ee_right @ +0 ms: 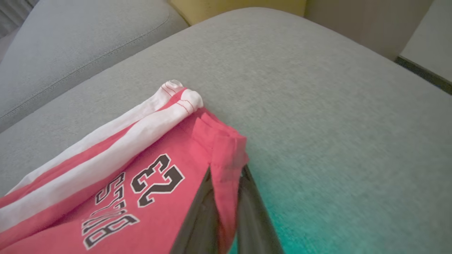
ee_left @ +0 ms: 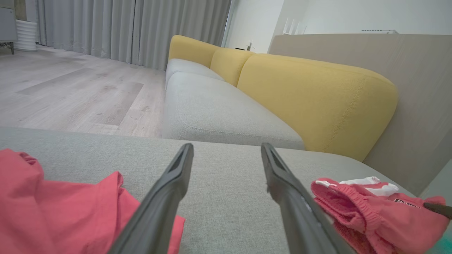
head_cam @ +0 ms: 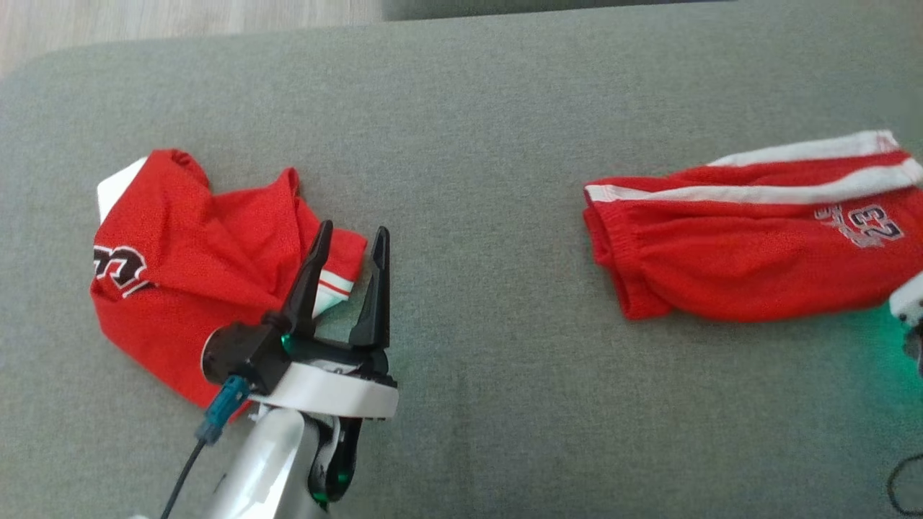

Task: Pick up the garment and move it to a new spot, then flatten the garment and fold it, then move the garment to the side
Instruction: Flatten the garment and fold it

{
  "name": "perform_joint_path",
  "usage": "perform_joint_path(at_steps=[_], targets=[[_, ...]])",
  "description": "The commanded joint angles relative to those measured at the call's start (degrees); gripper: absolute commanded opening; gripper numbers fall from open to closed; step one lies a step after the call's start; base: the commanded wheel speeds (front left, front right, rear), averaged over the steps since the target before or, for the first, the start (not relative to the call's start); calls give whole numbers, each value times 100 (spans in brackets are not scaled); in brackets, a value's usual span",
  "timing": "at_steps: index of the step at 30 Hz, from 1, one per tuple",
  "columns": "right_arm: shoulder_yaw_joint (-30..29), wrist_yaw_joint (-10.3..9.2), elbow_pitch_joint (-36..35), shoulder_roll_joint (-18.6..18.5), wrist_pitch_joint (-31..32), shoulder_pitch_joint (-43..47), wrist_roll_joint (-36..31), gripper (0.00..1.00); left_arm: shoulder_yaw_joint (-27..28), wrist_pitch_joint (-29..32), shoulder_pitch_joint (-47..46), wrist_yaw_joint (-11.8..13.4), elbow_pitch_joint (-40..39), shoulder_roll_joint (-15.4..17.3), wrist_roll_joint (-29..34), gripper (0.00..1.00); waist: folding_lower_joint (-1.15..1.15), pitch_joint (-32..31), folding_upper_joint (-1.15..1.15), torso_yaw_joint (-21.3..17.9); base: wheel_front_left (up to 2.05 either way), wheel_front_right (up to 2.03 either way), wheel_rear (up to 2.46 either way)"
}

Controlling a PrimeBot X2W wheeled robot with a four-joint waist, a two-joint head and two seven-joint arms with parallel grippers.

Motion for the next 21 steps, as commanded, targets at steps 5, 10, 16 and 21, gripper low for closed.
perform_joint_path(at_steps=[5,10,16,21], targets=[[-201,11,-391,50,-168,173,-166,0,234,-55,75,22,-172,21,28,100,1,-111,0,-27,0,0,0],[-322,11,-658,271,-225,227,-310,0,258,-55,126,13,-164,21,37,100,1,-158,0,3,0,0,0],[107,11,-1273,689,-400,269,-144,0,307,-55,169,18,-121,21,55,100,1,-336,0,14,0,0,0],[644,11,-1888,870,-551,511,36,0,358,-55,248,49,-111,21,41,100,1,-551,0,5,0,0,0]])
